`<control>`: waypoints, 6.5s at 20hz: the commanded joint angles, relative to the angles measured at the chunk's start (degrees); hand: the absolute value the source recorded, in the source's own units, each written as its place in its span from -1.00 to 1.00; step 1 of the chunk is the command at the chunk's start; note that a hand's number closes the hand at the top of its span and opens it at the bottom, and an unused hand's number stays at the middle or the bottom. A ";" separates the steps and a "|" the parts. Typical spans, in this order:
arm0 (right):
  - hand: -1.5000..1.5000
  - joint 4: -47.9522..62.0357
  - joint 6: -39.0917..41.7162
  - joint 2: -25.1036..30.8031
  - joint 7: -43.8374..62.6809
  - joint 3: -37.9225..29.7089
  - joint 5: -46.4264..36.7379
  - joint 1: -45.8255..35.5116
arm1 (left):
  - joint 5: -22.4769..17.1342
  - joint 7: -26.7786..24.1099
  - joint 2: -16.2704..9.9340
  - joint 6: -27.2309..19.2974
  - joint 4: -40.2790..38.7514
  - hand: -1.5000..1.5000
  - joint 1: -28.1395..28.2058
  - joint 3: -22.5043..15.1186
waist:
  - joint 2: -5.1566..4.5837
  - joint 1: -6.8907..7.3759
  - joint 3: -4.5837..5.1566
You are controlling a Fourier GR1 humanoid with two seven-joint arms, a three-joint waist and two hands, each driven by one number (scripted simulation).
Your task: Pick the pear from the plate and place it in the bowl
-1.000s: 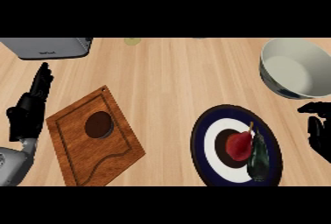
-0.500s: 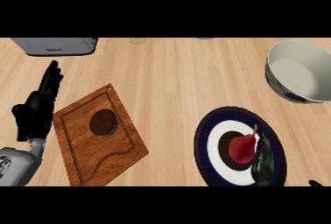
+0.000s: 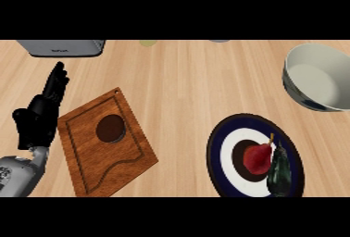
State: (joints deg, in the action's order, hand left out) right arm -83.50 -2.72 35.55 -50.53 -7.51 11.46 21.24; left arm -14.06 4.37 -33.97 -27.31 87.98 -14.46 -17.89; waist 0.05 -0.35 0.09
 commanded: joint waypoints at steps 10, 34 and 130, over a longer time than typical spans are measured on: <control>-1.00 -23.95 -3.63 4.95 30.55 11.51 -18.76 1.64 | 4.19 1.38 3.26 0.34 1.32 0.00 1.56 0.65 | 0.00 0.23 -0.02; -1.00 -2.79 1.42 -12.30 45.19 18.69 -41.27 -18.87 | 13.68 3.40 11.92 9.08 -0.89 0.00 0.23 9.76 | -0.07 0.25 -0.10; -1.00 66.49 -9.92 -0.49 17.18 -30.26 -40.32 -65.47 | 21.85 5.81 20.51 20.24 2.19 0.00 -2.65 18.80 | -2.10 4.05 -0.65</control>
State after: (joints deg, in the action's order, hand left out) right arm -18.94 -13.62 34.47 -27.11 -34.38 -32.31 -44.97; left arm 8.01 9.54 -12.95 -7.13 90.51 -15.73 0.02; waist -1.84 3.89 -0.45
